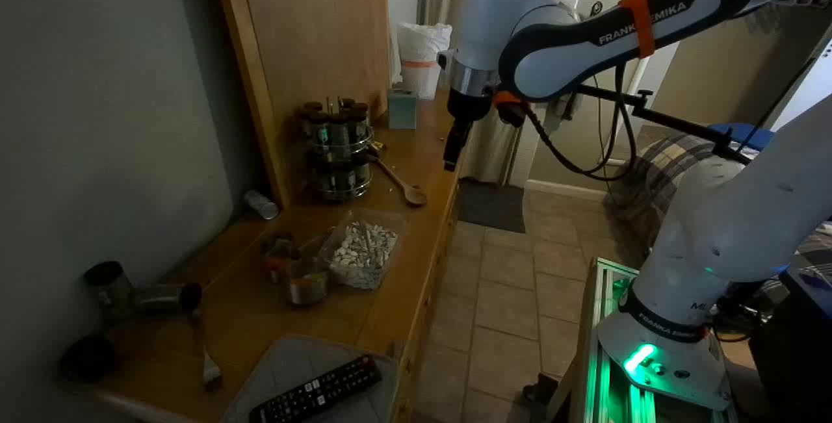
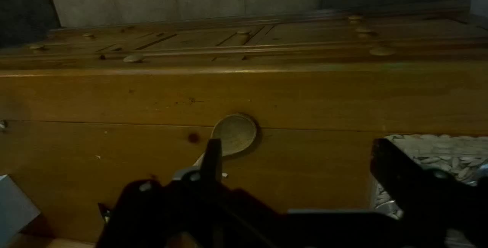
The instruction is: Move the white bottle forward, then put it upright
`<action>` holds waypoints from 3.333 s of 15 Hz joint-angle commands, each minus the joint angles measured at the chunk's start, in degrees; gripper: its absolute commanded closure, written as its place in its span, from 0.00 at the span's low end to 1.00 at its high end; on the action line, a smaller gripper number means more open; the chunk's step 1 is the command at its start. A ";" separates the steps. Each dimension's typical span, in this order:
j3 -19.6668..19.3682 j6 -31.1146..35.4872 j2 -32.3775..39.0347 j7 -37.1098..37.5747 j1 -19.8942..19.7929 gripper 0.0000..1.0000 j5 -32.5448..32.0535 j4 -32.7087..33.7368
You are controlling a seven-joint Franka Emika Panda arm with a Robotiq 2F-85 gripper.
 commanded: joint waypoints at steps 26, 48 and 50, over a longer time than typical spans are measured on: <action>3.25 11.90 31.29 45.92 6.55 0.00 -1.64 26.85; -1.68 2.29 48.36 47.83 15.86 0.00 -3.88 48.23; -3.28 1.31 51.51 47.74 16.84 0.00 -4.16 52.10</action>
